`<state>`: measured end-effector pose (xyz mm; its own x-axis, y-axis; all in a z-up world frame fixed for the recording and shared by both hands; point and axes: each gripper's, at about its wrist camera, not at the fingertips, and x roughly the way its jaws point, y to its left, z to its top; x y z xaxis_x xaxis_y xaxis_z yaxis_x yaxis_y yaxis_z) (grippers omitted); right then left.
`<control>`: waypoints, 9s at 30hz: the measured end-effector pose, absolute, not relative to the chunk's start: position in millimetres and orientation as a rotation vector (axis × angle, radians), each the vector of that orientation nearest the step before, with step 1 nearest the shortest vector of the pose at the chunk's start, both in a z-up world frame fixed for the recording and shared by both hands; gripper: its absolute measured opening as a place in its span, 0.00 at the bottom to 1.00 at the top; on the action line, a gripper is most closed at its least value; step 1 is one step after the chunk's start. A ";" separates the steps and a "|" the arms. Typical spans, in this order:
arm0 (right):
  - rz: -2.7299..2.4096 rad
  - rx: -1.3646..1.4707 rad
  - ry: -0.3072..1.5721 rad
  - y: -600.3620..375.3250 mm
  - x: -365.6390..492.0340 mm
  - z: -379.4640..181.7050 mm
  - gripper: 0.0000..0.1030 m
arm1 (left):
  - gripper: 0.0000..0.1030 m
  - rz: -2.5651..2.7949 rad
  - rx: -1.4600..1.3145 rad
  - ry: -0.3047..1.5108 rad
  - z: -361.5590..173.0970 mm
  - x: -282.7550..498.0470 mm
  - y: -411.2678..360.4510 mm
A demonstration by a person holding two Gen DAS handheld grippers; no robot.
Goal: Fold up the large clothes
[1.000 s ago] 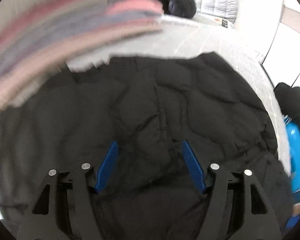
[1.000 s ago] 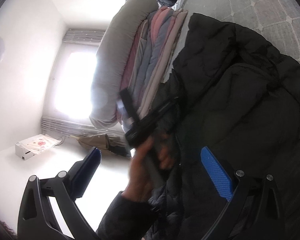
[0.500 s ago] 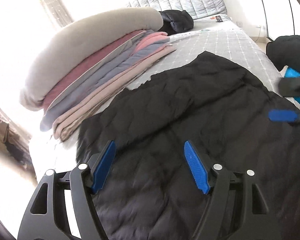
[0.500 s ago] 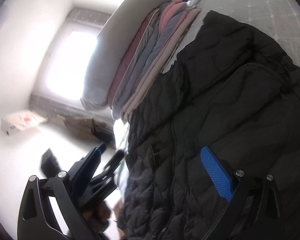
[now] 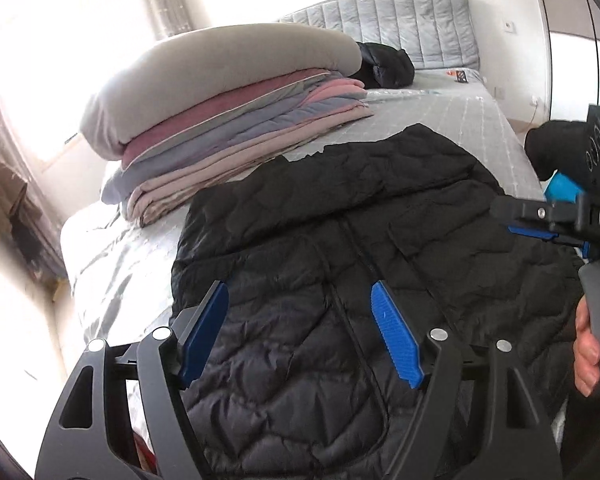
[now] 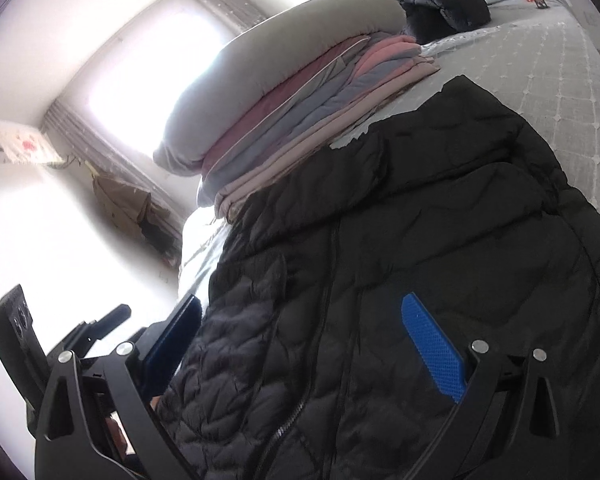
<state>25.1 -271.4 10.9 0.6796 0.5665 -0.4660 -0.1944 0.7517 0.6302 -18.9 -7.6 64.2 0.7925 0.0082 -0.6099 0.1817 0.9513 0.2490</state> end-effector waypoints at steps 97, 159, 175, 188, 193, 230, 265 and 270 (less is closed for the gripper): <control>0.483 0.926 0.922 -454.4 -58.9 -84.2 0.11 | 0.83 -0.265 -0.266 0.803 7.6 -24.8 158.5; 0.485 1.123 0.816 -484.7 -196.5 -38.6 0.16 | 0.14 -0.450 -0.633 1.193 -22.7 -200.7 224.2; 0.281 1.149 0.871 -517.7 -205.2 -63.3 0.75 | 0.43 -0.285 -0.736 1.303 -76.8 -188.1 243.5; 0.626 0.696 0.963 -378.7 -27.6 61.8 0.85 | 0.61 -0.249 -0.631 0.881 24.8 -51.6 245.5; 0.837 0.601 1.194 -246.8 62.0 28.7 0.85 | 0.61 -0.244 -0.647 0.945 -7.6 25.1 216.5; 0.790 0.713 1.129 -380.7 53.4 34.0 0.89 | 0.71 -0.772 -0.568 1.039 5.6 -26.8 91.6; 1.005 0.763 1.203 -421.0 58.4 -55.0 0.90 | 0.71 -0.895 -0.788 1.249 -102.2 44.0 -108.7; 1.034 0.701 1.265 -424.3 23.9 -59.4 0.90 | 0.72 -0.979 -0.634 1.346 -101.9 19.4 -125.5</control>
